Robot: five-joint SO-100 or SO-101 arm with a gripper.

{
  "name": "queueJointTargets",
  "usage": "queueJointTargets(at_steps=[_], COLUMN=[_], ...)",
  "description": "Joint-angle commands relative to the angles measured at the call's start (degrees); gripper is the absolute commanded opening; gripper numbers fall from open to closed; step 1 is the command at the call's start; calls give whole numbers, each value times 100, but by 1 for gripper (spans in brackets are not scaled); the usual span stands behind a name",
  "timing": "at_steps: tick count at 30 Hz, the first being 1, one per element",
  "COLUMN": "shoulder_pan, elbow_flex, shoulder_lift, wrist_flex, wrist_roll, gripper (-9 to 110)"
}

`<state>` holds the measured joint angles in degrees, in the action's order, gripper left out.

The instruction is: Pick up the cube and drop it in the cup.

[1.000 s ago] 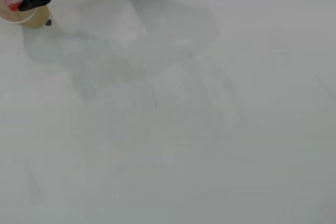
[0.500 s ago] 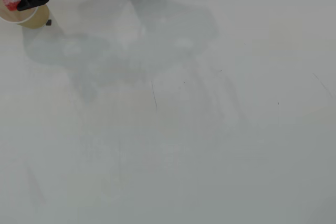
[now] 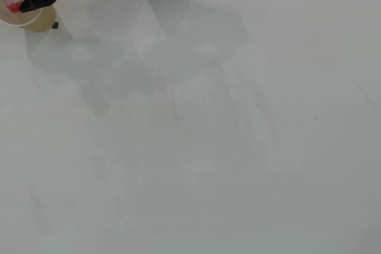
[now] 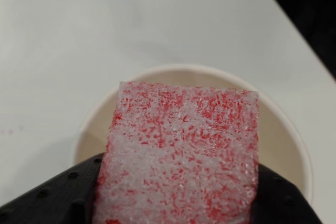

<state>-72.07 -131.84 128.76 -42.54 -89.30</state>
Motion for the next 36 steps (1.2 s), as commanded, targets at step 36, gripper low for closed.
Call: queueJointTargets(at_steps=[36], shoulder_pan=[229], elbow_flex=[896], shoulder_lift=[44], wrist_flex=[141], wrist_roll=[-35], gripper=[39])
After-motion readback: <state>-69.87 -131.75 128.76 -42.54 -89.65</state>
